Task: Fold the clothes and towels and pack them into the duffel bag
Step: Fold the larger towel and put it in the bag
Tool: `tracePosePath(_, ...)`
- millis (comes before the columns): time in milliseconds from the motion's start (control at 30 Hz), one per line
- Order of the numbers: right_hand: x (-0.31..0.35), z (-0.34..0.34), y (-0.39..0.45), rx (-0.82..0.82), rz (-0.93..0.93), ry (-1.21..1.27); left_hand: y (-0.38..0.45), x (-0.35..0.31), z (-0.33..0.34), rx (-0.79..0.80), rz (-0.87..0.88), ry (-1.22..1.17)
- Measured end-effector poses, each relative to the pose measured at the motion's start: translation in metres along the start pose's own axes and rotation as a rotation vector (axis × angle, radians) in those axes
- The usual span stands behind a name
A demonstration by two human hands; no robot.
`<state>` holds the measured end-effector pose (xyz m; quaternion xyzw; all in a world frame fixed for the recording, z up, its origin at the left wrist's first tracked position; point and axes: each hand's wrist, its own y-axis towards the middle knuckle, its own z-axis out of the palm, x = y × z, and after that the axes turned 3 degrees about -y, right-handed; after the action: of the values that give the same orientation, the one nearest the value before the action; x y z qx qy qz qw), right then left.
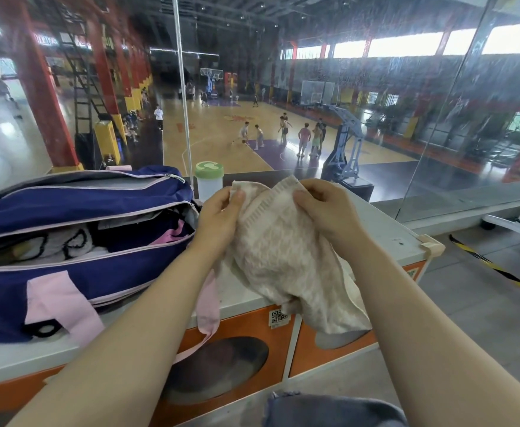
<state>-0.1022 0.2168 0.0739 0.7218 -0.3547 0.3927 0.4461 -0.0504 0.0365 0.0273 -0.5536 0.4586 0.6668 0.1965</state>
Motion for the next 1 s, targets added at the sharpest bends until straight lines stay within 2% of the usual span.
tracePosePath(100, 0.003, 0.008, -0.003, 0.118, -0.045, 0.023, 0.002, -0.007, 0.001, 0.001, 0.054, 0.056)
tracePosePath(200, 0.005, 0.017, -0.004, 0.189, -0.143, -0.032, 0.001, -0.011, 0.003, 0.059, 0.053, 0.005)
tracePosePath(333, 0.001, 0.024, 0.001, 0.096, -0.156, -0.091, -0.005, -0.014, 0.008, 0.127, 0.08, -0.052)
tracePosePath(500, -0.004, 0.025, 0.003, 0.013, -0.15, -0.196, -0.008, -0.018, 0.01, 0.207, 0.033, -0.158)
tracePosePath(667, -0.003, 0.025, 0.003, 0.035, -0.15, -0.216, -0.007, -0.012, 0.008, 0.235, 0.04, -0.059)
tracePosePath(833, -0.004, 0.024, 0.001, 0.03, -0.153, -0.215, -0.009, -0.014, 0.008, 0.236, 0.026, -0.077)
tracePosePath(1000, -0.006, 0.024, 0.002, 0.023, -0.151, -0.213, -0.01, -0.014, 0.009, 0.292, 0.154, 0.075)
